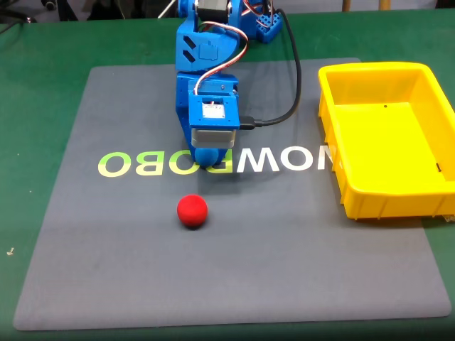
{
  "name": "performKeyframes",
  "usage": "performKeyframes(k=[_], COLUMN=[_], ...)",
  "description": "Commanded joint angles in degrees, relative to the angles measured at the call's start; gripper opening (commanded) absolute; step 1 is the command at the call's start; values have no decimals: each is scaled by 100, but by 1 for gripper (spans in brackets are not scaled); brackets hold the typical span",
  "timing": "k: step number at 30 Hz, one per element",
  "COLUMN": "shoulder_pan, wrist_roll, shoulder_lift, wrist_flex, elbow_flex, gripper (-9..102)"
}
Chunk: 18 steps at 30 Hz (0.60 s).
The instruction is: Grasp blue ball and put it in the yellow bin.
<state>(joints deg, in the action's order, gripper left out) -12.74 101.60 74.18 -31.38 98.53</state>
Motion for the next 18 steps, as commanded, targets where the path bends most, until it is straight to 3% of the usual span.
performKeyframes(k=[1,10,18], shoulder_pan=[79,571,1758], wrist_roll=[18,193,-97], shoulder_lift=[378,1890,3067], wrist_flex=[-26,70,-53], elbow_flex=[-369,-369,-290], gripper=[0,0,0])
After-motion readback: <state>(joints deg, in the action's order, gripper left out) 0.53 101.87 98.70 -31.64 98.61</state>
